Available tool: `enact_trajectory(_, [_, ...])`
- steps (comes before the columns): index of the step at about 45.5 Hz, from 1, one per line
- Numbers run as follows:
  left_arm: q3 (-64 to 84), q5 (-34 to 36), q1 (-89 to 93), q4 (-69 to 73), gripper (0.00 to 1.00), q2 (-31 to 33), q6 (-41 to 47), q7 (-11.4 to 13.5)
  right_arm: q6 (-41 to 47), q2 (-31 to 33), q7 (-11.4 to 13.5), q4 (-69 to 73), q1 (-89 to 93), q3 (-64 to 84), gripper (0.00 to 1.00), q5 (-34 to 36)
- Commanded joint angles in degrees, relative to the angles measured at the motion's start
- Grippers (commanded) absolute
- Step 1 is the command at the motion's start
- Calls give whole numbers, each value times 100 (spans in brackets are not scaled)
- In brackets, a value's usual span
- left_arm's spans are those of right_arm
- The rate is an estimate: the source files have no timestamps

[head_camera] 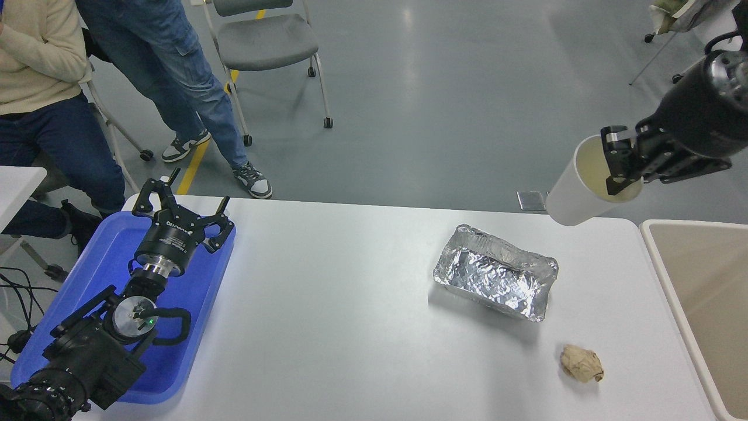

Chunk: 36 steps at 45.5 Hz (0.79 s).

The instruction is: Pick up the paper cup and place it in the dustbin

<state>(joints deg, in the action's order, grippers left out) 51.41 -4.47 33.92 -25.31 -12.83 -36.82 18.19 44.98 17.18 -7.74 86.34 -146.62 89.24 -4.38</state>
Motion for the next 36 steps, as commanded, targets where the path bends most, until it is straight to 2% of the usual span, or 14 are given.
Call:
enact_trajectory(1, [0,-1,1,0,100,0,0,0,2,40,-8,-21,2,1077,0,-63])
enact_trajectory(9, [0,-1,1,0,100,0,0,0,2,523,0,-56,72,1509,0,-238])
enact_trajectory(24, [-8,8,-8,0,100,0,0,0,2,1938,0,-653,580,1544,0,-950])
enact_trajectory(36, [-8,-1,-8,0,100,0,8,0,2,2342,0,-1400,1566,1518,0,-1135])
